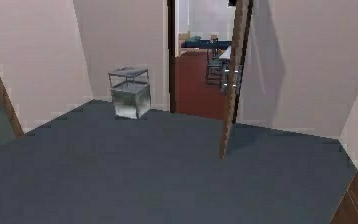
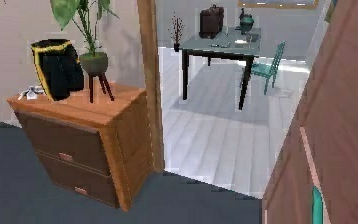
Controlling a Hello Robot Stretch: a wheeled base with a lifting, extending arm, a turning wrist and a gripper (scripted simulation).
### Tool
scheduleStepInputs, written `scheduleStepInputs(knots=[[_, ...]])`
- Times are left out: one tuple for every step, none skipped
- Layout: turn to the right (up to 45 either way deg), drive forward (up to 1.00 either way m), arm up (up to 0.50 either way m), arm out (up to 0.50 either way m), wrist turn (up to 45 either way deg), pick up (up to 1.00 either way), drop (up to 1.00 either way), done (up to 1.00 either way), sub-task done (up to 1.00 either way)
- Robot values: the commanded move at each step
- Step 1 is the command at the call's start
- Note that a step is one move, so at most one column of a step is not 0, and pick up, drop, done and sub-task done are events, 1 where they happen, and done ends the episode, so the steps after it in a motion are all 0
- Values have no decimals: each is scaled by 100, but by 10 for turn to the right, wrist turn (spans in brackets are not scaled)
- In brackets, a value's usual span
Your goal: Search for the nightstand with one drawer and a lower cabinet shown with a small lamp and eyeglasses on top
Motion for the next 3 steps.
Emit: scheduleStepInputs(knots=[[0,100,0,0,0,0,0,0,0],[-120,0,0,0,0,0,0,0,0],[0,30,0,0,0,0,0,0,0]])
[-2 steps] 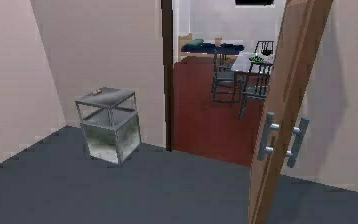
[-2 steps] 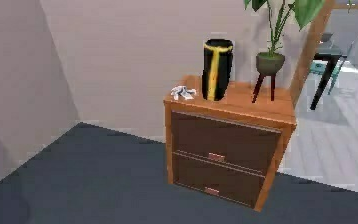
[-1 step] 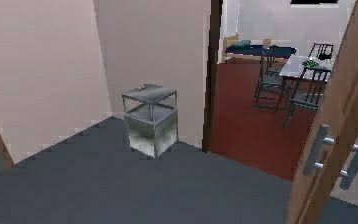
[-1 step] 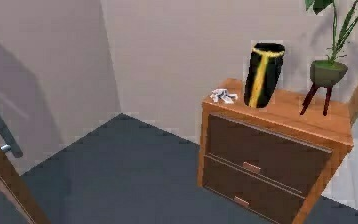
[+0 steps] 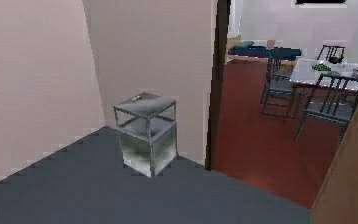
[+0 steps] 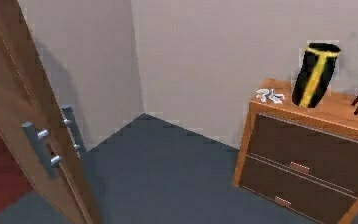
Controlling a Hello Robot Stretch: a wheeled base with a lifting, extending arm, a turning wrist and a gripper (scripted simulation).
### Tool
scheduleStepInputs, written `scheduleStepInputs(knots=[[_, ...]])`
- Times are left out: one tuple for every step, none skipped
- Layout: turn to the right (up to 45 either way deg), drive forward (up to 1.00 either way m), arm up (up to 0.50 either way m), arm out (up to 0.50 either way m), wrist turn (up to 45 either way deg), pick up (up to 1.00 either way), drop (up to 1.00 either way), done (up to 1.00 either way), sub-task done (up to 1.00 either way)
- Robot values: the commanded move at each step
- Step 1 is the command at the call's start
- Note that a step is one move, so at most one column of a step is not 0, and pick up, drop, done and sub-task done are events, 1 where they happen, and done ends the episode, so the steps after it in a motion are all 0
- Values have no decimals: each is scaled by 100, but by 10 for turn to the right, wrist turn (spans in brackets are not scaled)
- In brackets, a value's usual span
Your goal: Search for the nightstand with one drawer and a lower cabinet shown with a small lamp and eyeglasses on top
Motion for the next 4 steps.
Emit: scheduleStepInputs(knots=[[90,0,0,0,0,0,0,0,0],[0,85,0,0,0,0,0,0,0],[210,0,0,0,0,0,0,0,0],[0,45,0,0,0,0,0,0,0]])
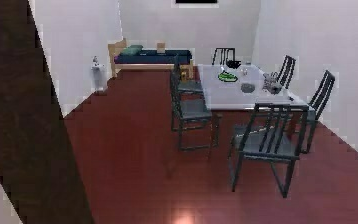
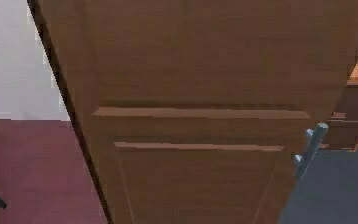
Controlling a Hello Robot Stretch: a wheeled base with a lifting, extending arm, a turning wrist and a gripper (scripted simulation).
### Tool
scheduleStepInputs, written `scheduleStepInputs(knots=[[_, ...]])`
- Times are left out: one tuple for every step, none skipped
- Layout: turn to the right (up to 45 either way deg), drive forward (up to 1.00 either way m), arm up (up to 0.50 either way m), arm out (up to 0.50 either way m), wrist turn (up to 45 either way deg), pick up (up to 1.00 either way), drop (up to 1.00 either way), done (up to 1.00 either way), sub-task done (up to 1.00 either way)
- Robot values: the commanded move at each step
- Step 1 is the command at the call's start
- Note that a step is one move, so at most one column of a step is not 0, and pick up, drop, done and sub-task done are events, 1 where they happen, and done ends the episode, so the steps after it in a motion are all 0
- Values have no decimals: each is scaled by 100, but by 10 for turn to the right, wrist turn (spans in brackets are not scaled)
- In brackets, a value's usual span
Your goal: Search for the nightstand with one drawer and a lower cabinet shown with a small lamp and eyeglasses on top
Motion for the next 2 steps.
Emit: scheduleStepInputs(knots=[[0,75,0,0,0,0,0,0,0],[-240,0,0,0,0,0,0,0,0]])
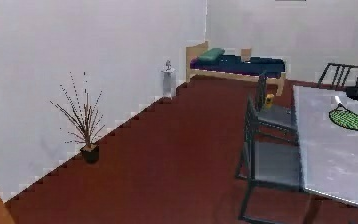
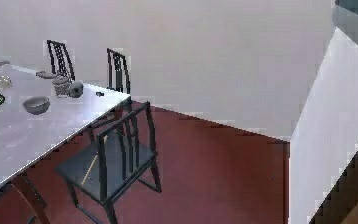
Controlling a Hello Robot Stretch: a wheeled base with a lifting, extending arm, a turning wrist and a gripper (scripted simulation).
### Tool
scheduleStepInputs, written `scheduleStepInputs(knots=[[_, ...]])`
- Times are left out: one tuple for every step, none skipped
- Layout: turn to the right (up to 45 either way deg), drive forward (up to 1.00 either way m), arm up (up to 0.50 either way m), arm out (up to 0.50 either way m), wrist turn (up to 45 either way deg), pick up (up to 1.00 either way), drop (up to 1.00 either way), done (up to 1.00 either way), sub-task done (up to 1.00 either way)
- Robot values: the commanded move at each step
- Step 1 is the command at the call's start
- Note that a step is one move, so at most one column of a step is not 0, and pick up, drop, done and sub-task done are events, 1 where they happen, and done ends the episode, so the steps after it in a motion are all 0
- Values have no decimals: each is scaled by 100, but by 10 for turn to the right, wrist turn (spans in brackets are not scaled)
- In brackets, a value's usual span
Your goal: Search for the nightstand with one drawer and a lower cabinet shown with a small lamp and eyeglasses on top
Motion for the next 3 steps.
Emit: scheduleStepInputs(knots=[[0,100,0,0,0,0,0,0,0],[0,100,0,0,0,0,0,0,0],[0,70,0,0,0,0,0,0,0]])
